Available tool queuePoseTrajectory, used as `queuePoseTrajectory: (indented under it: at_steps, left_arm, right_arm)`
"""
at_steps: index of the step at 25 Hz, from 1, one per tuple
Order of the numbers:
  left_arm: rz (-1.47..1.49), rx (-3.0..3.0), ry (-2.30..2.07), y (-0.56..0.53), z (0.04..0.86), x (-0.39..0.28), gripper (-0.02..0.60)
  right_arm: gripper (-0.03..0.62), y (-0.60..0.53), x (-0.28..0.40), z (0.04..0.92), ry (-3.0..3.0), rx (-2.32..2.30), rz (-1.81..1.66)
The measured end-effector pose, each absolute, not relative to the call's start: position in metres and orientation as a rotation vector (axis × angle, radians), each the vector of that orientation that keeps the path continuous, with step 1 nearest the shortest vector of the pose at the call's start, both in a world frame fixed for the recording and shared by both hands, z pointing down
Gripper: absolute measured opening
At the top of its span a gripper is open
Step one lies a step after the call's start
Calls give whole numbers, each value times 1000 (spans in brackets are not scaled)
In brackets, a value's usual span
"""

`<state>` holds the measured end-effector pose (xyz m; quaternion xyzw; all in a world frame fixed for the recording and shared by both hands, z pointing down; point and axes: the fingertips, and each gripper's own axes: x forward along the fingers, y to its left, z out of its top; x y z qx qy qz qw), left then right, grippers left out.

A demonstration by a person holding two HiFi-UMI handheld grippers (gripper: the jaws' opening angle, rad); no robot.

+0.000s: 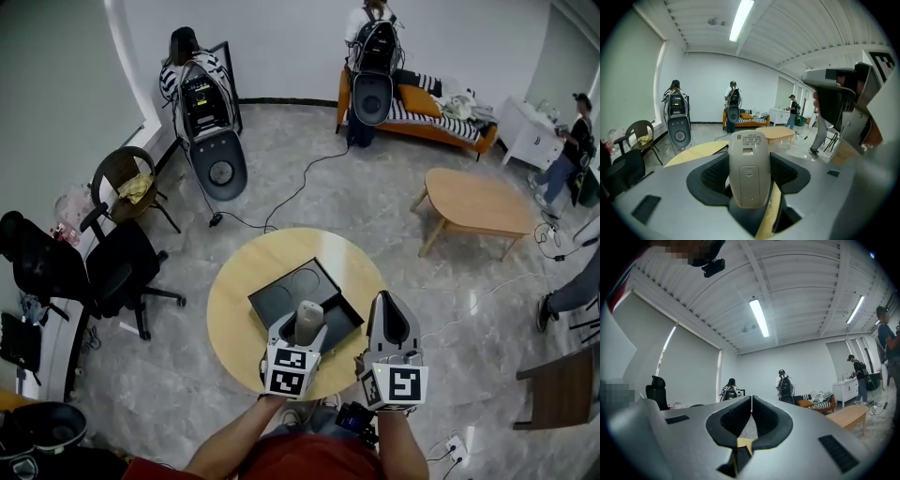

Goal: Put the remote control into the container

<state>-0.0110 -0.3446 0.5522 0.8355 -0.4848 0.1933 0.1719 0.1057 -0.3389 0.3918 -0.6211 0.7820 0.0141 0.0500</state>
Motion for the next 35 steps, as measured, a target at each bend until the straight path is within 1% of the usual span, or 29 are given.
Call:
queuePoseTrajectory:
  at_steps: [21,35]
  left_arm:
    - [934,2267,-1202,-347,671,-10,275]
    - [1100,2190,-1079,-344,720,-12,275]
  right_arm:
    - [23,-341,103,394,2394,-1882,46]
    - [23,-336,108,397,2396,-1908,34]
